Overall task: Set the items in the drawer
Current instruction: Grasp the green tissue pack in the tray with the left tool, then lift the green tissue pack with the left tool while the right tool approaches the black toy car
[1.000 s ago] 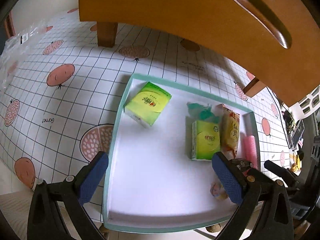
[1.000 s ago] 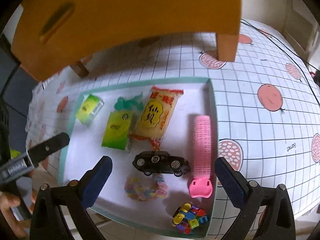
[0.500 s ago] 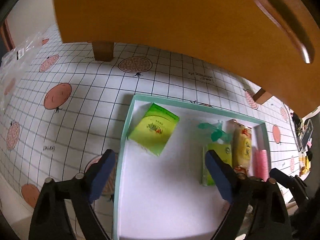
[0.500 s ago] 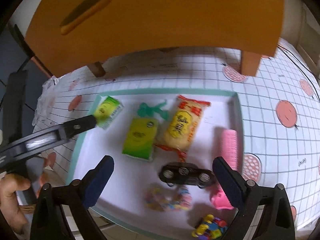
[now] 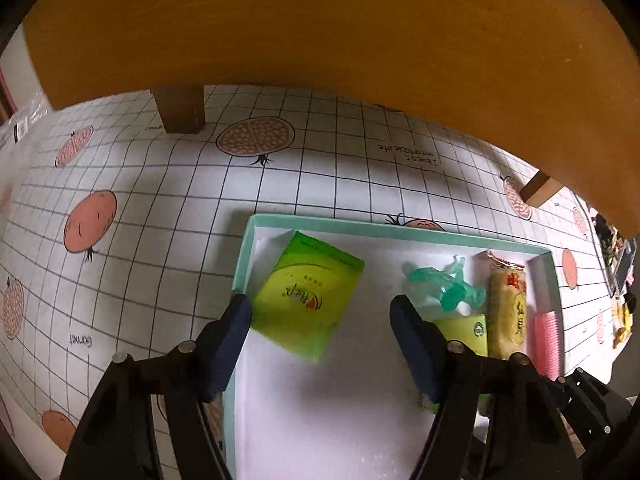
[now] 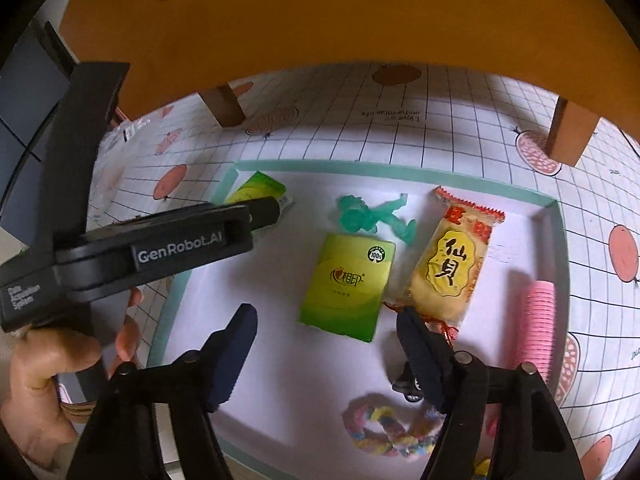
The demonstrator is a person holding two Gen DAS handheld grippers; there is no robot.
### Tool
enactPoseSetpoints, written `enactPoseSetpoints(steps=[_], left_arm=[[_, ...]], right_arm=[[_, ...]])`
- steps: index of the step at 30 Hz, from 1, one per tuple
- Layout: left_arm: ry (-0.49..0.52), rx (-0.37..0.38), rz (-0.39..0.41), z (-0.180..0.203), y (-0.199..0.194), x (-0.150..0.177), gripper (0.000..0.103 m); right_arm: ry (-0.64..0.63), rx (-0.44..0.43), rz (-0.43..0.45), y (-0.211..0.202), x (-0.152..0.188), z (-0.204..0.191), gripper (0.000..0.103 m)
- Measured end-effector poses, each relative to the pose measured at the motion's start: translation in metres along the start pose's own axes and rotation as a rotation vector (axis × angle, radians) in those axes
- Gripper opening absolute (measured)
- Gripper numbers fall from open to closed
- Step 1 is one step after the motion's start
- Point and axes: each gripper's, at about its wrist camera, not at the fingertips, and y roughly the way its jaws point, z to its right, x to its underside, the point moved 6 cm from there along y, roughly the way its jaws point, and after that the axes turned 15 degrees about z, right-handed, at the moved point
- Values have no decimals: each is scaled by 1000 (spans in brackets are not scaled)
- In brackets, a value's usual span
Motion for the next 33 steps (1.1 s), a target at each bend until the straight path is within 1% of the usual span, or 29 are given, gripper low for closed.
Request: enactPoseSetpoints(steps=[3,6,10,12,14,16,17,18,20,21,27,33], left_arm=[[-12,-1,16,-1,4,-2,73],[12,-17,19,1,6,-2,72],[33,-35,17,2,8,-1,72],[49,-38,10,3,10,1,72],[47,-38,-1,3,11,4,70],[54,-41,-2,3,12,4,59],[51,-37,-8,3,13,5,56],[42,-35,-21,2,15,6,50],[23,-35,-44,-2,21,11,49],[25,-35,-31,-1,19,12,49],[31,-37,-51,0,21,15,48],[19,-32,-96,8,9,25,48]], right_arm=[[8,19,-15,7,3,3,71],[28,19,-23,11,3,4,69],[10,26,-31,17,3,0,68],[0,33,-36,21,4,-2,67],[-12,46,-40,23,6,-3,61],[-6,50,-50,24,7,-1,56],[11,45,-51,25,8,1,55],[23,42,-52,25,8,2,55],[33,39,-52,25,8,4,54],[32,41,-54,25,8,4,54],[31,40,-56,24,9,5,53],[24,37,-62,21,12,7,53]])
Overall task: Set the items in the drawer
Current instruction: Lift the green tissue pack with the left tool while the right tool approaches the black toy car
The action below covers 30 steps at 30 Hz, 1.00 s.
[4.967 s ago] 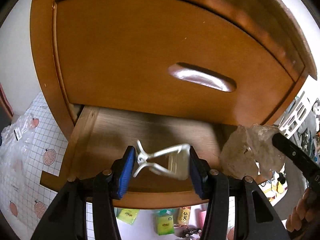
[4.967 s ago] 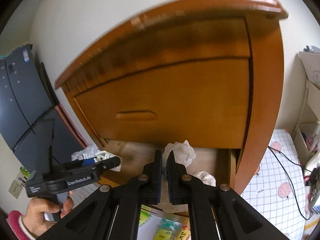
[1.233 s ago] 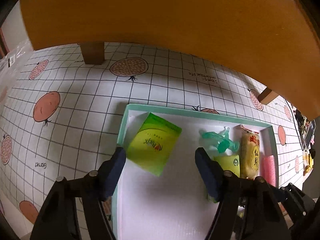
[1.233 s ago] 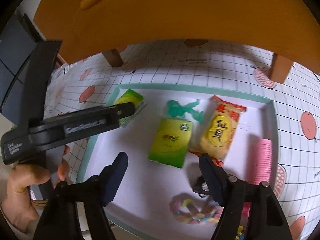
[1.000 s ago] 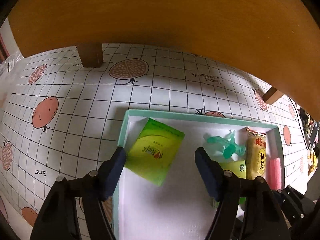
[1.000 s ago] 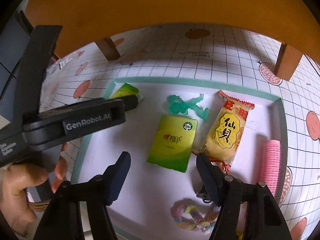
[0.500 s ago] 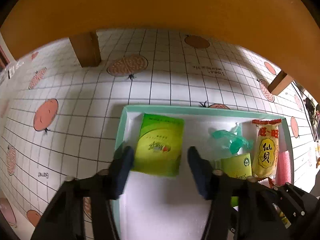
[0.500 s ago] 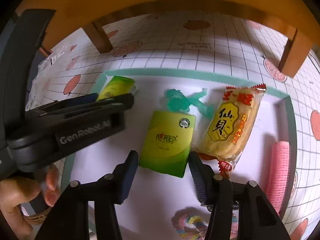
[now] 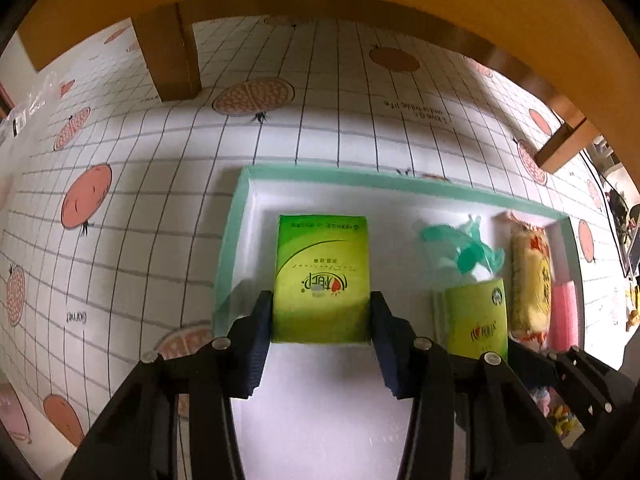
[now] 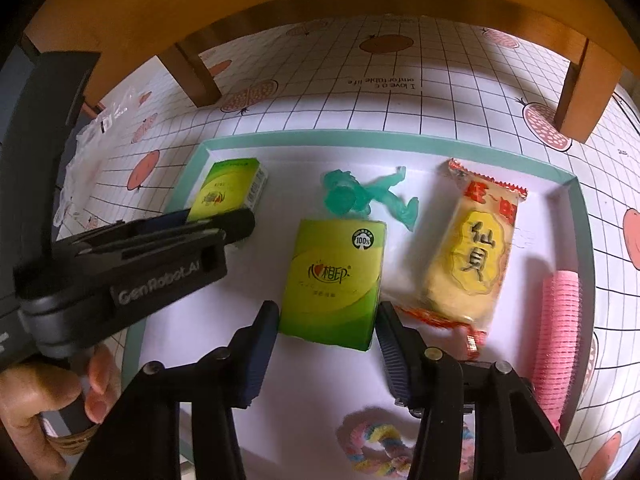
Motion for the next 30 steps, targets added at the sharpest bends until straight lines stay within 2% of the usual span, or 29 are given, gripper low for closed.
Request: enactPoseSetpoints(steps=[12,19,21,25,30], left_arm=[[-1,16,-129,12,-24,40,48],[-21,15,-122,10,-26,42,49],[-19,28,-146,10,-20,39,49],[-60,54,-136,4,-20,33,56],[-27,35,-124,5,-20,30,55]], right_arm=[[-37,-10,-54,-9,14,-5,53],[-42,-24,-69,-11,19,-6,53],[-40,-24,-71,-11,19,-5,53],[-40,-22,-70,-11,19,-5,53],[-45,-20,-70,-10,19,-6,53]])
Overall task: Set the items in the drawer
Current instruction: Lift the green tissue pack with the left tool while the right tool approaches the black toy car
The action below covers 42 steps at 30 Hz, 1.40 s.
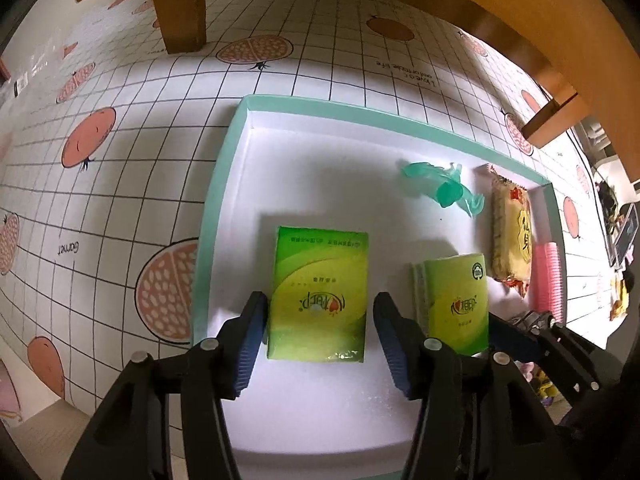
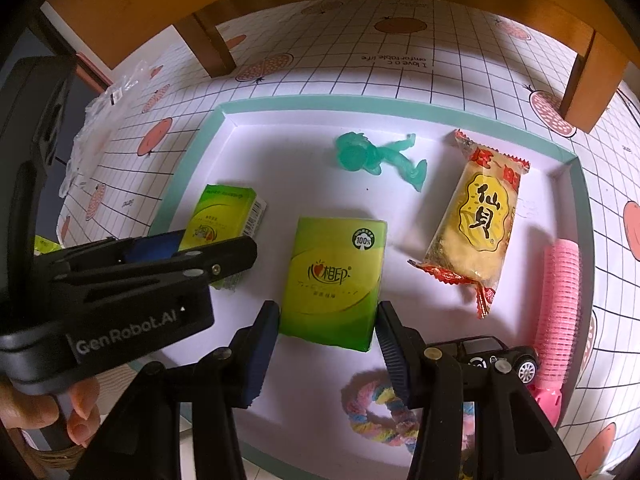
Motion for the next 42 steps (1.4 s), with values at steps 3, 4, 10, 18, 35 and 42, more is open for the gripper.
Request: enactPoseSetpoints(steps=[3,4,10,18,35,42], left_arm=[[24,-23,4,-1,4,-4,48],[15,-22,6,-1,4,-4,48],[-10,-23,10,-8,1,-1,48],[-17,-27,36,-13,-14,1,48],[31,-28,146,-7,-55,0,48],[28,7,211,-1,-88,-5,48]], right_arm=[[0,0,0,1,-1,0,53],[1,0,-1,1,-1,0,52],[7,5,4,-1,-1,1,51],[28,-6,26,-13,-4,11,50],[95,-28,110,-47,-17,25,50],[115,-56,183,-72,-31,20,50]])
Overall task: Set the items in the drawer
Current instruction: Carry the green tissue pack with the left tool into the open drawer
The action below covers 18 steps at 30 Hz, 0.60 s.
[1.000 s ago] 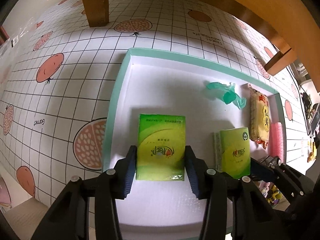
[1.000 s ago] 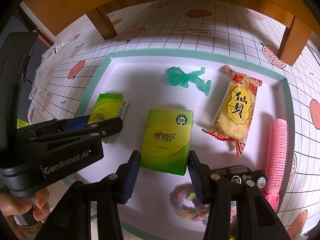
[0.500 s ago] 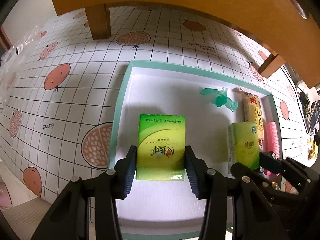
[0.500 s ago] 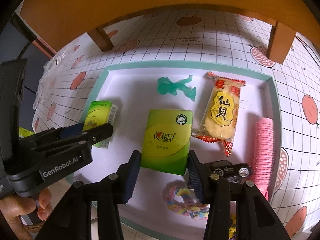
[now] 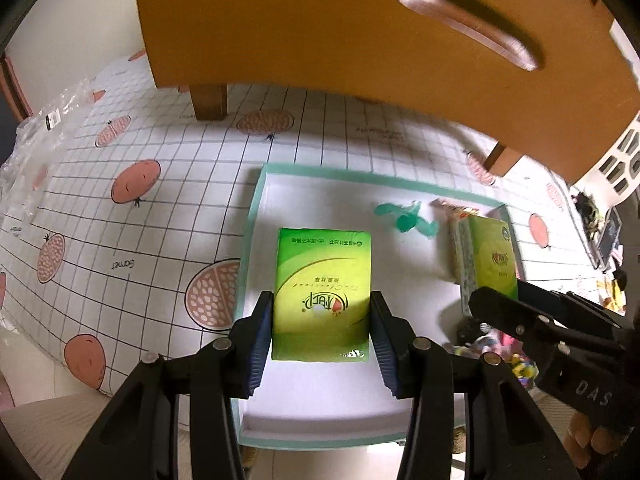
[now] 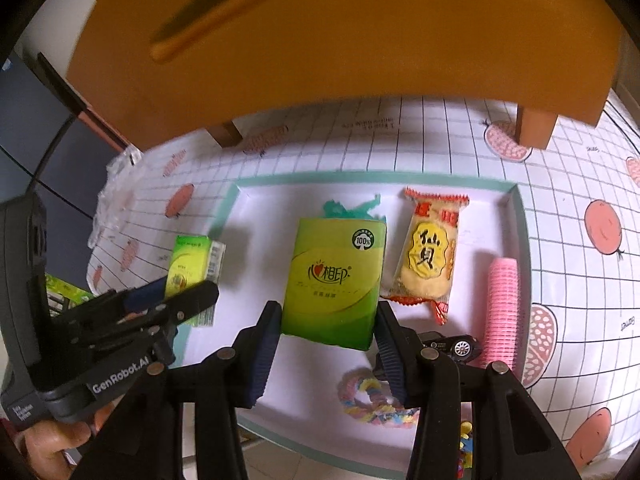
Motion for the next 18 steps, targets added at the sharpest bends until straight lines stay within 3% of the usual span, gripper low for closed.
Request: enactPoseSetpoints(steps=[9,18], left_arm=[[-9,41,127,4,-50,-38,48],[-39,144,325,19,-119,-123,48]], right_arm=[[-20,-45,154,-51,-35,-17,50],[-64,-135,381,-125,-110,-46,50]])
